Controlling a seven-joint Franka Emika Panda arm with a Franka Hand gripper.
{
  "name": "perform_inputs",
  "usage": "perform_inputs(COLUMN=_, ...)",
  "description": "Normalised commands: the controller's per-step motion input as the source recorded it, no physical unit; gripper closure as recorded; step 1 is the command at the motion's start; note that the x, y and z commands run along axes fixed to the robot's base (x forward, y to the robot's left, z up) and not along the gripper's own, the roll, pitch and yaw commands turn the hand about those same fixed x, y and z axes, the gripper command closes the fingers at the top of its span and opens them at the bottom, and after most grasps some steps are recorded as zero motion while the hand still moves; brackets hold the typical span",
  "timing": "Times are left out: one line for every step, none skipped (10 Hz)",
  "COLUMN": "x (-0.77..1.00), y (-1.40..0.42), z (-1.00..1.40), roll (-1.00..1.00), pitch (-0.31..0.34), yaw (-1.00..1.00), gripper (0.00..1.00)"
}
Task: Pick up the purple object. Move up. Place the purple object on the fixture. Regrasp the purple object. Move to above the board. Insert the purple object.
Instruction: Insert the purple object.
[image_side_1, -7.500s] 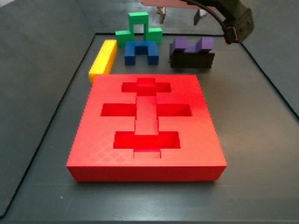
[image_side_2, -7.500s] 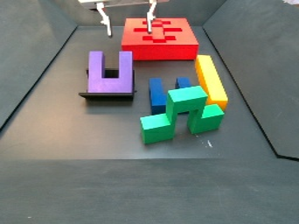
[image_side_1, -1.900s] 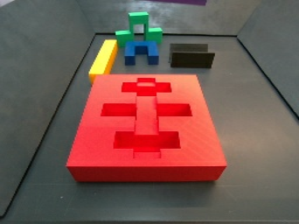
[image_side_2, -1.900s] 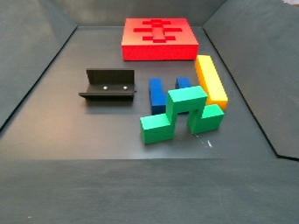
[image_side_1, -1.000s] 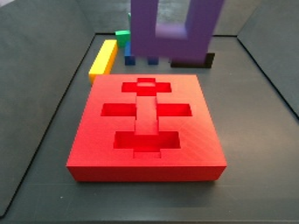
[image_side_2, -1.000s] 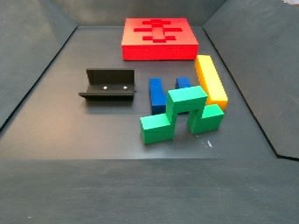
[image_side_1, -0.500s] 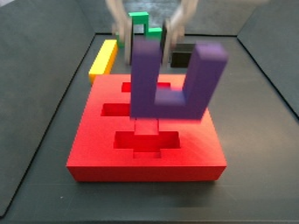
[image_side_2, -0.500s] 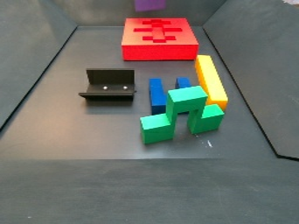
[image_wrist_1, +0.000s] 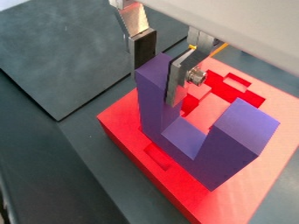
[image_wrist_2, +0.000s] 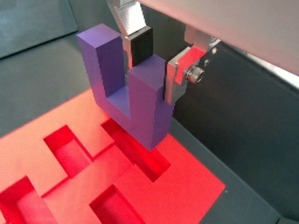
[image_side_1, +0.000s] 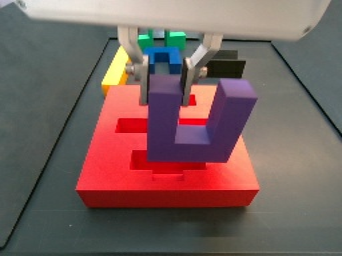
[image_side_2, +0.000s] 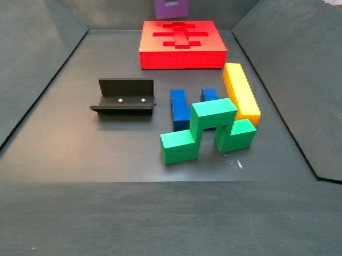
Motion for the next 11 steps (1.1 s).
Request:
perform_inputs(x=-0.11, y=0.13, z=-0.17, roll=0.00, pitch=-0.059, yaw=0.00, gripper=1.00)
perform_inputs(x=-0.07, y=0.09, z=-0.11, roll=0.00, pitch=-0.039, yaw=0.00, gripper=1.00)
perform_inputs(x=-0.11, y=0.01, z=-0.11, roll=0.01, pitch=-0.046, yaw=0.00, gripper=1.00)
perform_inputs(x=-0.13, y=0.00, z=-0.09, roll=0.00, pitch=-0.051, yaw=-0.01, gripper=1.00)
perform_inputs(x=-0.16, y=0.00, z=-0.09, roll=0.00, pitch=-0.067, yaw=-0.02, gripper=1.00)
perform_inputs(x=-0.16, y=0.00, z=-0.11, roll=0.00, pitch=-0.066, yaw=-0.03, gripper=1.00)
perform_inputs(x=-0.14, y=0.00, z=-0.11, roll=0.00, pitch=-0.060, yaw=-0.04, gripper=1.00)
perform_inputs(x=-0.13, y=0.00, z=-0.10, roll=-0.02, pitch=-0.067, yaw=-0.05, gripper=1.00)
perform_inputs(x=-0.10, y=0.00, z=-0.08, roll=-0.03, pitch=-0.066, yaw=-0.04, gripper=1.00)
perform_inputs(x=-0.07, y=0.00, z=-0.07, roll=-0.03, pitch=-0.057, yaw=-0.03, gripper=1.00)
perform_inputs(x=-0.02, y=0.00, z=-0.07, roll=-0.02, pitch=-0.063, yaw=0.00, gripper=1.00)
